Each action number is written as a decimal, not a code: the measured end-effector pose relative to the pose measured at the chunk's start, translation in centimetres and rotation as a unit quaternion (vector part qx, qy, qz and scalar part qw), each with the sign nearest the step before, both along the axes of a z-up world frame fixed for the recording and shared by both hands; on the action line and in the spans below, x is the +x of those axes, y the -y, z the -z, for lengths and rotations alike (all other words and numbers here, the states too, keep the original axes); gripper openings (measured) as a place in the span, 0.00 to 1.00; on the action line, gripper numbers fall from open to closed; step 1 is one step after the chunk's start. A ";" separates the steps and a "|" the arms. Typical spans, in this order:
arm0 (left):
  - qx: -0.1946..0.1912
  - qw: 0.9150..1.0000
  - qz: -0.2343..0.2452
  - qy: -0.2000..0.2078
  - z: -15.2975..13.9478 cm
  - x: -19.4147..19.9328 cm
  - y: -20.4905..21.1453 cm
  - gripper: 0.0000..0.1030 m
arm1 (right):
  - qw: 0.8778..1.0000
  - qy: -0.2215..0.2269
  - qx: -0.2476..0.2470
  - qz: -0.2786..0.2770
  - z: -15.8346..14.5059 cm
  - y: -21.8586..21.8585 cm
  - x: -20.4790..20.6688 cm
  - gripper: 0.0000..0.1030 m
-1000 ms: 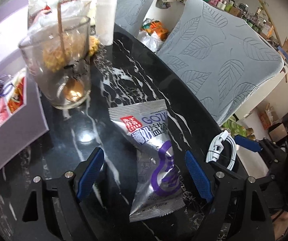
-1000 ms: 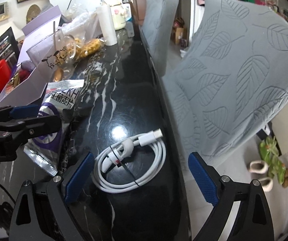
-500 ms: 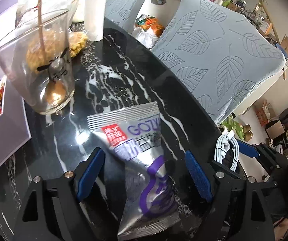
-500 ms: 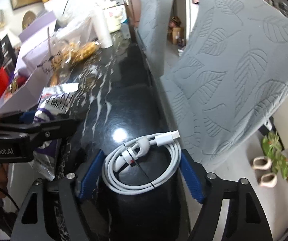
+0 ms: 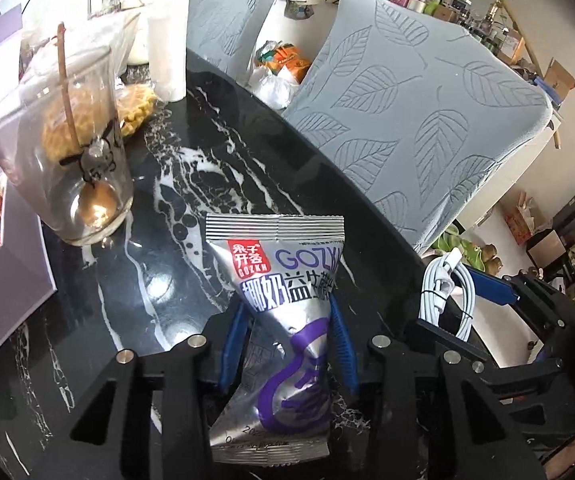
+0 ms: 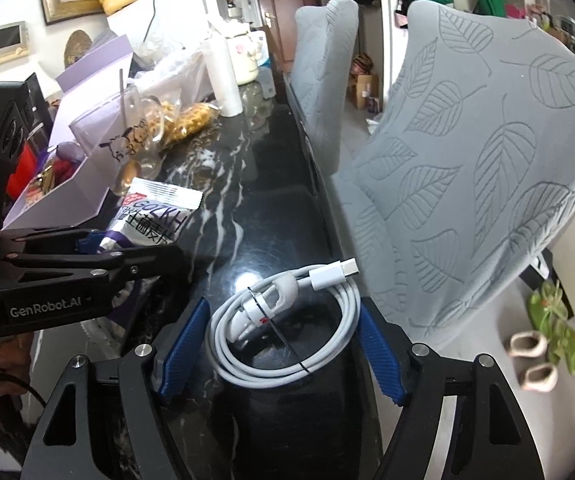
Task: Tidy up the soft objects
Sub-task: 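Grasp the GOZH bag with the left tool while the right tool grasps the white cable, then lift the GOZH bag and white cable and carry them to the box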
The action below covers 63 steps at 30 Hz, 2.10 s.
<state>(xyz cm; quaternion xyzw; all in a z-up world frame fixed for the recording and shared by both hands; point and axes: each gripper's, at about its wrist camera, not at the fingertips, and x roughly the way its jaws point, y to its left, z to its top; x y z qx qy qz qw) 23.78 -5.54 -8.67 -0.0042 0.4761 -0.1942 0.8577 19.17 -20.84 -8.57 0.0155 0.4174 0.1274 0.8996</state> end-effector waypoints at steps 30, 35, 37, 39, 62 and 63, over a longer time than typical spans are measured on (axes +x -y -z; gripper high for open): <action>-0.040 0.993 -0.041 0.102 -6.3 -5.0 -5.3 0.36 | 0.998 0.040 0.011 -0.036 -2.9 -3.4 -3.5 0.73; -0.042 0.991 -0.058 0.115 -7.1 -6.1 -7.1 0.36 | 0.997 0.051 0.012 -0.055 -3.6 -5.5 -3.7 0.73; -0.043 0.990 -0.066 0.119 -7.4 -6.5 -7.9 0.36 | 0.996 0.056 0.013 -0.066 -3.9 -6.5 -3.8 0.73; -0.043 0.989 -0.075 0.124 -7.5 -7.0 -8.7 0.36 | 0.995 0.059 0.013 -0.074 -4.1 -7.2 -3.9 0.73; -0.036 0.971 -0.175 0.158 -9.0 -13.4 -17.3 0.36 | 0.979 0.089 0.025 -0.182 -5.9 -16.3 -6.5 0.73; -0.035 0.970 -0.179 0.160 -9.1 -13.7 -17.6 0.36 | 0.978 0.089 0.026 -0.187 -6.0 -16.7 -6.6 0.73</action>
